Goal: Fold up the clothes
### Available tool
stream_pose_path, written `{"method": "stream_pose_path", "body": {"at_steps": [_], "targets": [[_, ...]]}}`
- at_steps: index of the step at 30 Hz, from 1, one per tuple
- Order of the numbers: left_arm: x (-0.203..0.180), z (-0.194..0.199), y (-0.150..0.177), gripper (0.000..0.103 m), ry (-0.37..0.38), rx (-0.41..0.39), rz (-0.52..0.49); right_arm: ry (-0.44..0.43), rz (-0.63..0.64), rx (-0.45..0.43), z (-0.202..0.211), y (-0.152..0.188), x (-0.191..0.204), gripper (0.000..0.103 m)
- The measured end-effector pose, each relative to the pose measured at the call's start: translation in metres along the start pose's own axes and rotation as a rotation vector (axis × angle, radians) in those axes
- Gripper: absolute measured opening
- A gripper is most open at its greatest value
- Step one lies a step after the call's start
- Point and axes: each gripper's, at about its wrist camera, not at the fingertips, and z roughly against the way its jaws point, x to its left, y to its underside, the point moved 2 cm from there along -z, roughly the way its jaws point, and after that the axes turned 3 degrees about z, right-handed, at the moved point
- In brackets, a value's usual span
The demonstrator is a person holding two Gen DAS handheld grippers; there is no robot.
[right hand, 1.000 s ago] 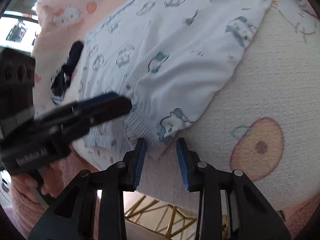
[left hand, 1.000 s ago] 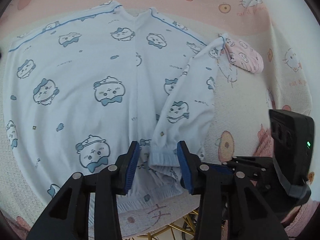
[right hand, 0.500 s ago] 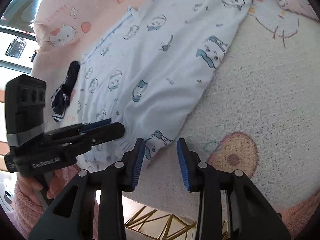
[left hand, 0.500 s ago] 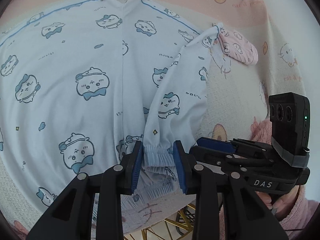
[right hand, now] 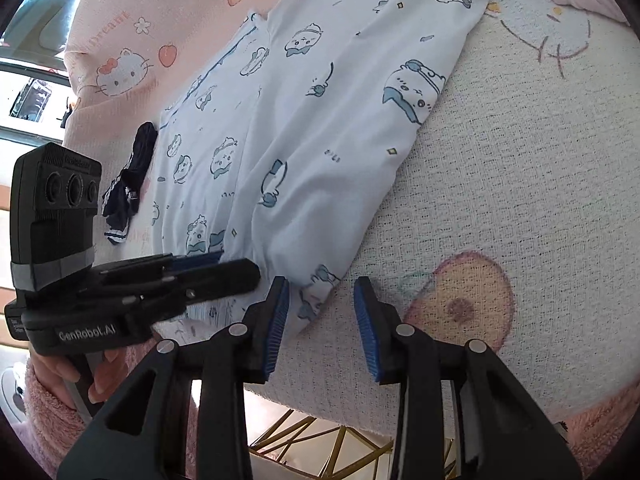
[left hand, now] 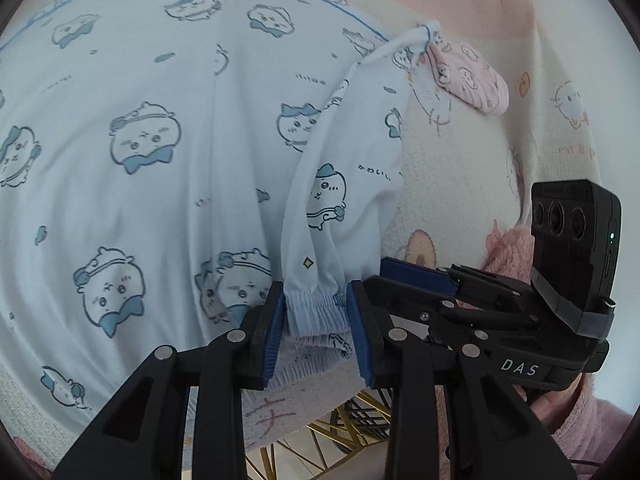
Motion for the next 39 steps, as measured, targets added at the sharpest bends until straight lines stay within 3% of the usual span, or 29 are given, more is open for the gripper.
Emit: {"method": "stream_pose_path", "body": {"at_steps": [5, 8, 10, 11, 13, 24, 28, 36, 39], "targets": [[0.008, -0.011, -0.002, 0.033, 0.091, 0.017, 0.099, 0.014, -0.059, -0.032, 0.011, -0.001, -0.015, 0.034], [0.004, -0.007, 0.001, 0.033, 0.066, -0.012, 0.067, 0.014, -0.104, -0.052, 0.019, -0.001, -0.026, 0.034], [0.001, 0.001, 0.001, 0.024, 0.045, -0.063, 0.049, 0.009, -0.12, -0.06, 0.02, -0.002, -0.028, 0.034], [0.0, 0.005, 0.001, 0.011, 0.045, -0.08, 0.05, 0.011, -0.117, -0.06, 0.02, -0.003, -0.027, 0.034], [0.0, 0.012, 0.001, 0.011, 0.043, -0.107, 0.055, 0.021, -0.098, -0.059, 0.019, -0.003, -0.021, 0.034], [0.007, 0.069, 0.004, 0.009, 0.031, -0.264, 0.066, 0.011, 0.073, -0.032, 0.016, -0.017, 0.038, 0.035], [0.028, 0.082, 0.011, 0.01, 0.011, -0.296, 0.119, 0.062, 0.181, 0.018, -0.008, -0.023, 0.072, 0.035], [0.071, 0.103, 0.04, 0.009, 0.0, -0.356, 0.229, -0.001, 0.279, 0.049, -0.038, -0.019, 0.11, 0.035], [0.079, 0.102, 0.049, 0.01, -0.013, -0.363, 0.259, 0.003, 0.255, 0.078, -0.052, -0.019, 0.115, 0.035]]}}
